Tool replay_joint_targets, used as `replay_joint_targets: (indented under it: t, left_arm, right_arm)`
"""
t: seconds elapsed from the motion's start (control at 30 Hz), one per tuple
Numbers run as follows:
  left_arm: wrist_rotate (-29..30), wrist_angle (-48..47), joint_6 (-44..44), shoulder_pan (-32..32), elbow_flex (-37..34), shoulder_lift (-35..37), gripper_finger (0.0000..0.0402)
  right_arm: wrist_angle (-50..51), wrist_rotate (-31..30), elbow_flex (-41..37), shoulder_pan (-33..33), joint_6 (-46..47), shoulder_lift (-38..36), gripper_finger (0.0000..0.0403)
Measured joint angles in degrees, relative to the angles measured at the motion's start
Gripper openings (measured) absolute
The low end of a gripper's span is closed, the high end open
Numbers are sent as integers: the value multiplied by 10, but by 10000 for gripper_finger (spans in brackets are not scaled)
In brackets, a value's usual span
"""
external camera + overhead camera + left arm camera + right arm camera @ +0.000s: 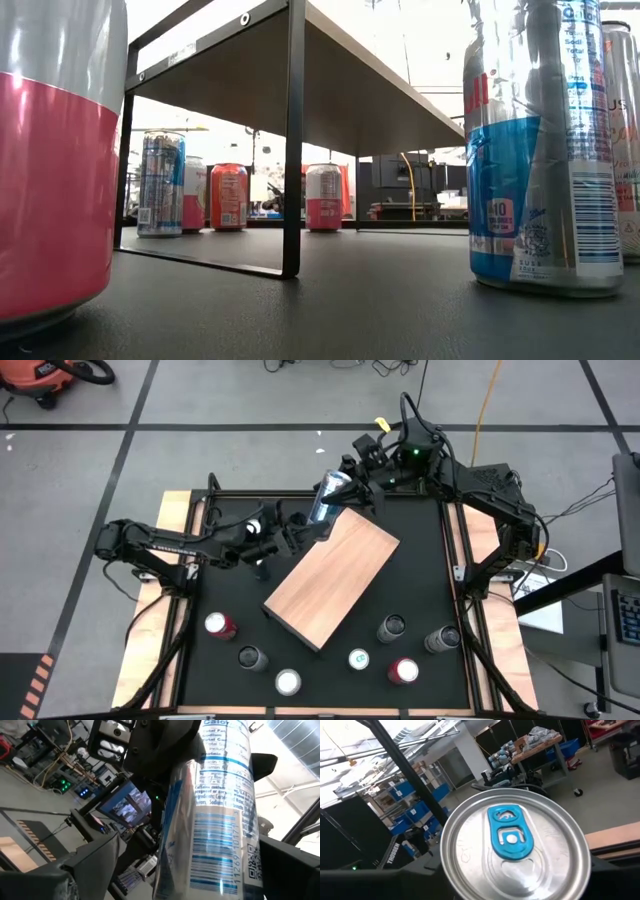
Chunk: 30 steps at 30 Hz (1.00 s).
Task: Place canned beverage on shelf
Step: Put the top blue soda can on the shelf
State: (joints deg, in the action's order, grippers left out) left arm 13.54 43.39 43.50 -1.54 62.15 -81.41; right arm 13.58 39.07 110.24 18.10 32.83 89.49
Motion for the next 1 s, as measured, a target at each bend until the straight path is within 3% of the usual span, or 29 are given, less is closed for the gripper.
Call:
replay_joint_targets:
  t: [0.47,0.73,0.83,1.0]
  left_arm:
    - [10,-7,-66,1,-1,0,400]
    - [67,-14,-95,3,0,0,400]
    - [69,-62,-95,5,25,0,400]
    - [65,-236,-125,5,103,1,400]
  right_arm:
    - [66,15,1,19,44,-18,209]
    - [147,6,3,43,50,-46,209]
    - [182,-6,3,52,39,-55,209]
    - [223,-49,2,69,27,-68,209]
